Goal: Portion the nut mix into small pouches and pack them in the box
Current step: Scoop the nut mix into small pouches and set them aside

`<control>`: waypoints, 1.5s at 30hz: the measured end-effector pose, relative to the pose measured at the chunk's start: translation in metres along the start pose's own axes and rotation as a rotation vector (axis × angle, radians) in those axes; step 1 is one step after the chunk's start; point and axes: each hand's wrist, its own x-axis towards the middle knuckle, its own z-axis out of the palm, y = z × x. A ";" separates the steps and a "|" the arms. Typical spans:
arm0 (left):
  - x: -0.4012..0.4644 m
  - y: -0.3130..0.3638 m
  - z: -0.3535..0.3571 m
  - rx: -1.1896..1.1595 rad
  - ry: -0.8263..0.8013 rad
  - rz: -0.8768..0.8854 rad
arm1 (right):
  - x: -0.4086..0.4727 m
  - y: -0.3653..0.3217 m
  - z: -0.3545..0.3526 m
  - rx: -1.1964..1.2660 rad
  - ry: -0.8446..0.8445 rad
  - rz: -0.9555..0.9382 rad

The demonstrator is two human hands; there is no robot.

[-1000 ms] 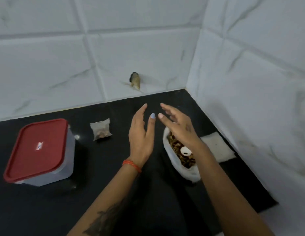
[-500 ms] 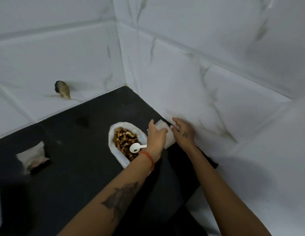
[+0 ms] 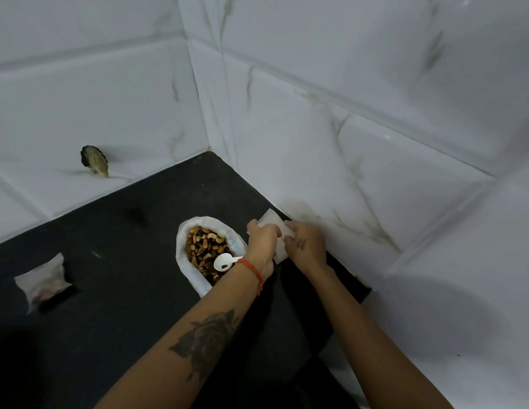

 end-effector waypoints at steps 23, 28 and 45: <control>-0.057 -0.008 -0.125 -0.082 -0.039 0.329 | -0.076 -0.096 0.016 0.523 -0.128 -0.324; -0.052 -0.017 -0.150 0.004 -0.007 0.395 | -0.074 -0.103 0.011 0.743 -0.335 -0.223; -0.063 -0.029 -0.165 0.601 0.119 0.711 | -0.065 -0.129 0.003 0.606 -0.436 -0.153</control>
